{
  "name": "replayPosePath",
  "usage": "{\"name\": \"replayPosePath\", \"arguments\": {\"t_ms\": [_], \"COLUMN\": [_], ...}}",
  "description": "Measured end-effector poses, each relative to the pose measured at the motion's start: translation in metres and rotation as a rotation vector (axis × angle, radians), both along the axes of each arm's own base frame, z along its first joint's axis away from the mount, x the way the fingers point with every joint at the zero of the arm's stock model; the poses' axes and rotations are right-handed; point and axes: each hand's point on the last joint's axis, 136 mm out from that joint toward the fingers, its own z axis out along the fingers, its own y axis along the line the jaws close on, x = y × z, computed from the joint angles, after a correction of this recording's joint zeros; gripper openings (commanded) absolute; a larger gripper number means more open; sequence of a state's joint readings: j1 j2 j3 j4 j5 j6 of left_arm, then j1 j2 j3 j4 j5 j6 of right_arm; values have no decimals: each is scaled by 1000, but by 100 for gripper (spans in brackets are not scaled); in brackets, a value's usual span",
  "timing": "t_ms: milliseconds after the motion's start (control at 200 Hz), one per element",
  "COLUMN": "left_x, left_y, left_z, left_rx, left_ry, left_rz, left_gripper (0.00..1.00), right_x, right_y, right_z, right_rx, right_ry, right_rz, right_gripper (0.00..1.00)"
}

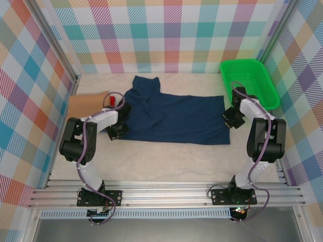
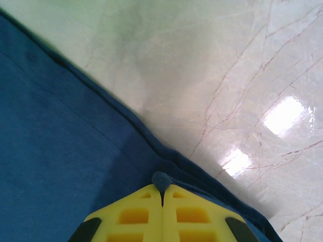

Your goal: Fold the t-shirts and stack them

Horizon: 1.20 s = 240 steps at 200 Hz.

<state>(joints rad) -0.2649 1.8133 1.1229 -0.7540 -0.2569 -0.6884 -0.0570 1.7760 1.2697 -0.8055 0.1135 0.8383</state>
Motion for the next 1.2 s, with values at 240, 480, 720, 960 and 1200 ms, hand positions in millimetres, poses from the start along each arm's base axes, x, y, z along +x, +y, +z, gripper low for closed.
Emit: {"name": "replayPosePath", "arguments": {"t_ms": [240,480,720,960,1200], "left_x": [4,13,59,129,187], "left_y": [2,-1,-18,-52,-97], "left_z": [0,10,82,110,49], "left_rx": [15,8,-86,-200,-314], "left_ry": [-4,-31,-250,-385,-353], "left_rz": [1,9,35,-46,-232], "left_gripper": [3,40,40,33,39], "right_x": [14,20,21,7,-48], "right_y": [0,-2,10,35,53], "right_z": [8,-12,-9,33,7], "right_rx": [-12,-44,-59,-62,-19], "right_ry": [-12,49,37,-71,17], "right_rz": [4,18,82,150,201], "right_gripper": [0,30,40,37,25]}}
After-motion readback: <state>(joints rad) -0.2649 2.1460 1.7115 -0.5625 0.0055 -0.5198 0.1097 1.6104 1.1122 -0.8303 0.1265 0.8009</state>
